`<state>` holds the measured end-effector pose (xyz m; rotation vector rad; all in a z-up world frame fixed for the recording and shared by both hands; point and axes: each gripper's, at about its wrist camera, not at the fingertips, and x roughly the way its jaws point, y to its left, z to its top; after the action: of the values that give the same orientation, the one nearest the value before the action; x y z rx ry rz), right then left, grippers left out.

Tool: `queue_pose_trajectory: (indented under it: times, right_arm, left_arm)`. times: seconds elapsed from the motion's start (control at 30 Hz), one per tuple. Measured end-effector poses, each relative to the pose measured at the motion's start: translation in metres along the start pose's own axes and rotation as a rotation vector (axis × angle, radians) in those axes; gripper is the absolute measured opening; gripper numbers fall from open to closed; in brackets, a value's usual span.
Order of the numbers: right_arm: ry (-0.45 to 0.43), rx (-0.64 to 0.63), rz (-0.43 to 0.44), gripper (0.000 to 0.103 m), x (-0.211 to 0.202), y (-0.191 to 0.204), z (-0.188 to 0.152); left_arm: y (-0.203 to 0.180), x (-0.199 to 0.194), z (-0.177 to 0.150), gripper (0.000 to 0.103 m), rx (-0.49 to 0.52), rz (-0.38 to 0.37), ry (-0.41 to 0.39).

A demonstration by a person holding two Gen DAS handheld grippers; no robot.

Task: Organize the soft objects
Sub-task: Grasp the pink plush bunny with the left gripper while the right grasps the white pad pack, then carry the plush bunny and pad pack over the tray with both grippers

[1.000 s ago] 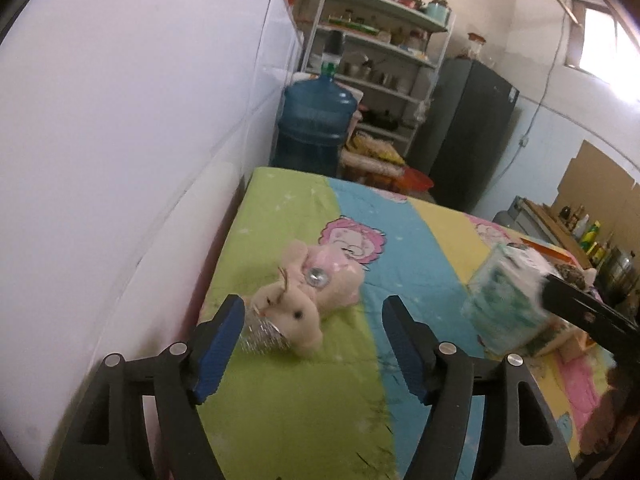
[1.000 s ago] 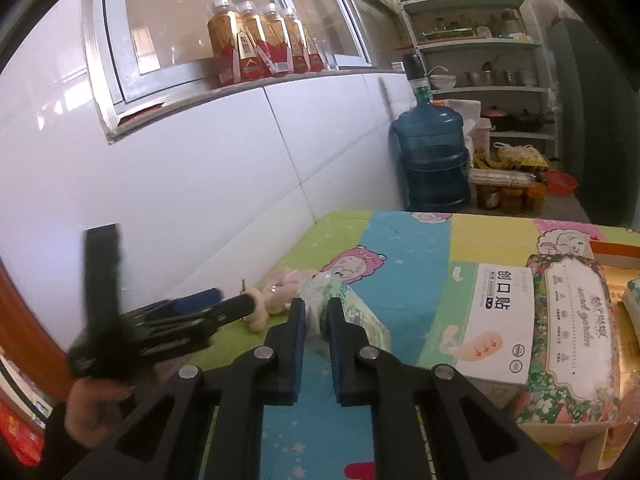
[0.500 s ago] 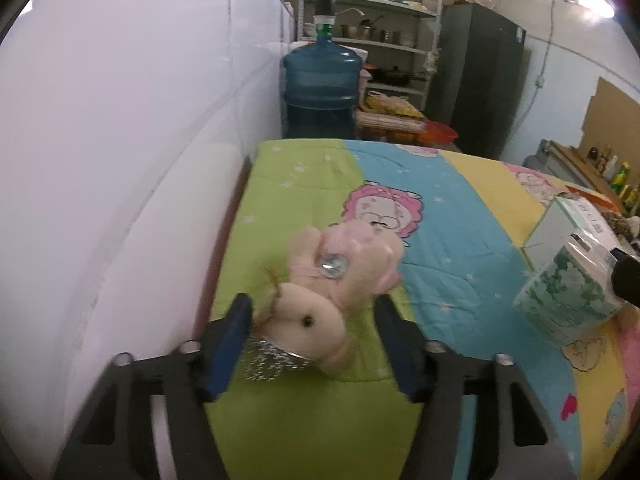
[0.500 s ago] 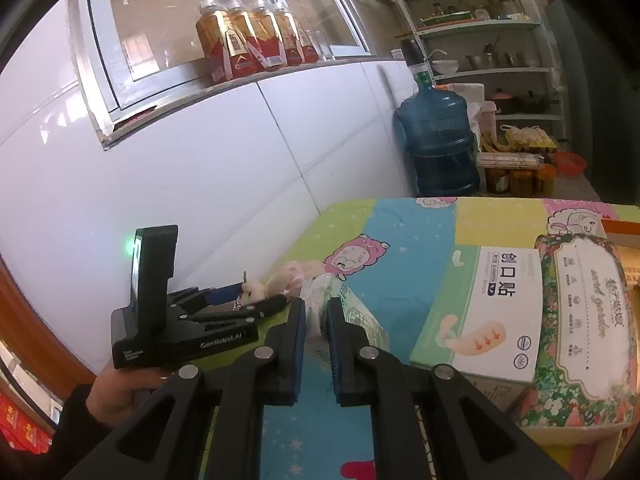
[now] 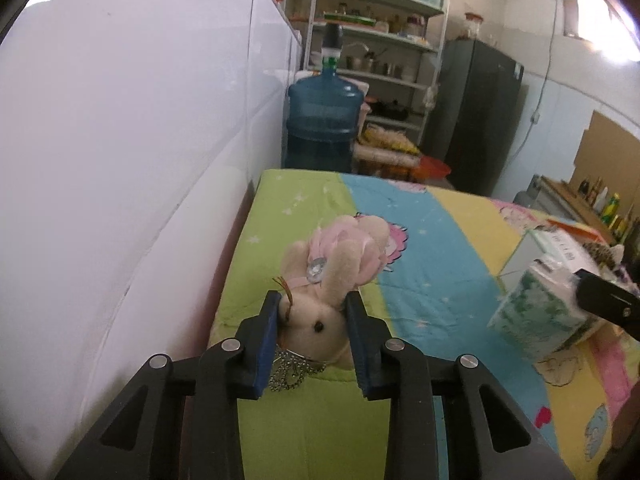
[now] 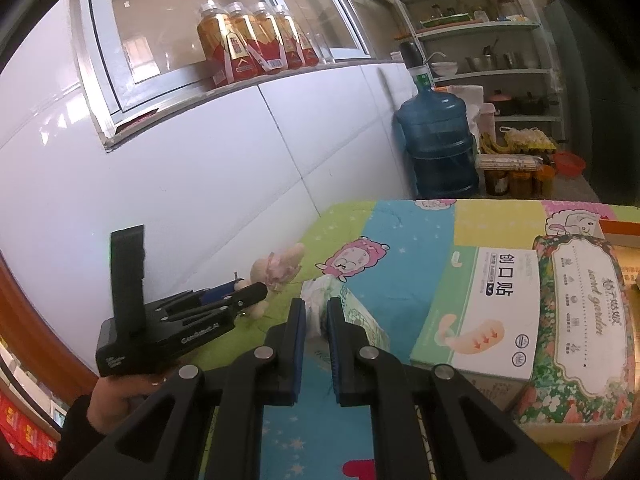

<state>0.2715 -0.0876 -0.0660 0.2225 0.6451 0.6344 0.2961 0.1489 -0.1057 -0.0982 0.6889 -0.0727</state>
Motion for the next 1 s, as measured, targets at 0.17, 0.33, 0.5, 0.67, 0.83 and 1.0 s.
queue_pose_trajectory:
  times: [0.17,0.33,0.5,0.67,0.83,1.0]
  right_arm:
    - [-0.008,-0.003,0.003,0.012,-0.007,0.003,-0.001]
    - [-0.020,-0.009,0.006,0.012,-0.016,0.006,-0.001]
    - [-0.034,-0.014,0.015,0.011,-0.029,0.011,-0.002]
    - [-0.061,-0.022,0.024,0.011,-0.047,0.017,-0.003]
    - [-0.082,-0.022,0.041,0.004,-0.064,0.020,-0.002]
    - [-0.041,-0.030,0.074,0.004,-0.067,0.022,-0.009]
  left_arm:
    - [-0.005,-0.021,-0.007,0.033,-0.023,-0.040,-0.039]
    - [-0.016,-0.043,-0.010,0.033,-0.030,-0.065,-0.087]
    - [-0.028,-0.067,-0.015,0.033,-0.036,-0.087,-0.126]
    - [-0.039,-0.082,-0.022,0.033,-0.061,-0.122,-0.142]
    - [-0.047,-0.094,-0.026,0.033,-0.066,-0.141,-0.159]
    - [-0.053,-0.106,-0.030,0.033,-0.064,-0.144,-0.170]
